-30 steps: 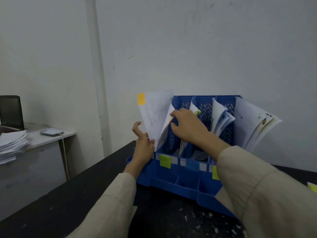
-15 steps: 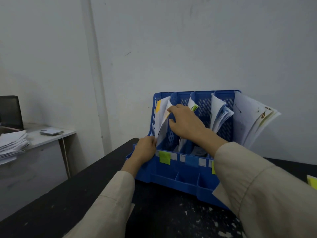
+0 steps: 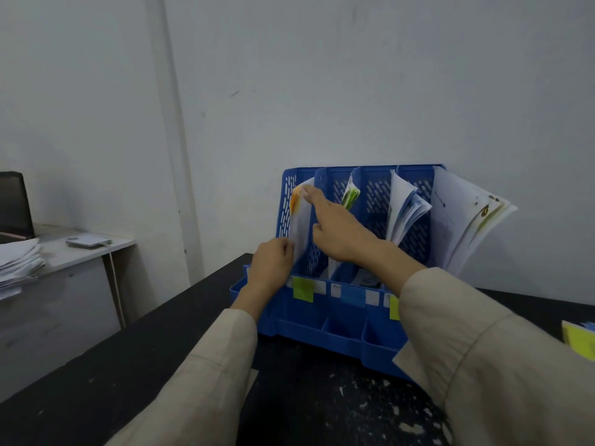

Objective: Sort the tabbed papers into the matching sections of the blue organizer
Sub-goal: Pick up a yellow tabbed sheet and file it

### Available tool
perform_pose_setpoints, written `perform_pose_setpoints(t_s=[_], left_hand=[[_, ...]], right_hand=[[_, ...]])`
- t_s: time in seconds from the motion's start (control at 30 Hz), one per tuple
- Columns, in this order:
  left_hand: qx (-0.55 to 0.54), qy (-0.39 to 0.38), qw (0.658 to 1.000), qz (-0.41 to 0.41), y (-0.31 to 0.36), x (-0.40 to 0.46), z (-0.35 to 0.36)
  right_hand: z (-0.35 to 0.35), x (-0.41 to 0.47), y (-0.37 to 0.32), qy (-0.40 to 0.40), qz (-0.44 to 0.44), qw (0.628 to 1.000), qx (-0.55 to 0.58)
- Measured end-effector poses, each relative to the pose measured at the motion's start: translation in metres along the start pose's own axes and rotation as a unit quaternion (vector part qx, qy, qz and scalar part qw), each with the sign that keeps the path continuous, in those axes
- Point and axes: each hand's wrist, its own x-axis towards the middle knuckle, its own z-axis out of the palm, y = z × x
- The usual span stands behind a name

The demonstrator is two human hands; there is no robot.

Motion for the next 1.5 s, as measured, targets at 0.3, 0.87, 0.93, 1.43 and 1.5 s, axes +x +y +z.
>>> perform_pose_setpoints(t_s=[0.3, 0.87, 0.93, 1.43, 1.5], left_hand=[[-0.043, 0.087, 0.995, 0.020, 0.016, -0.038, -0.001], [-0.121, -0.260, 0.899, 0.331, 0.151, -0.208, 0.112], [-0.109, -0.285, 0.885, 0.352, 0.144, -0.215, 0.116], [-0.045, -0.385, 0.836, 0.389, 0.141, -0.232, 0.122], [-0.044, -0.386, 0.836, 0.387, 0.142, -0.232, 0.120]], right_hand=[[-0.024, -0.055, 0.002, 0.014, -0.035, 0.999, -0.022], [-0.105, -0.340, 0.081, 0.142, 0.353, 0.917, -0.119], [-0.115, -0.356, 0.094, 0.128, 0.418, 0.888, -0.144], [-0.147, -0.407, 0.137, 0.033, 0.657, 0.725, -0.206], [-0.149, -0.403, 0.132, 0.055, 0.641, 0.738, -0.202]])
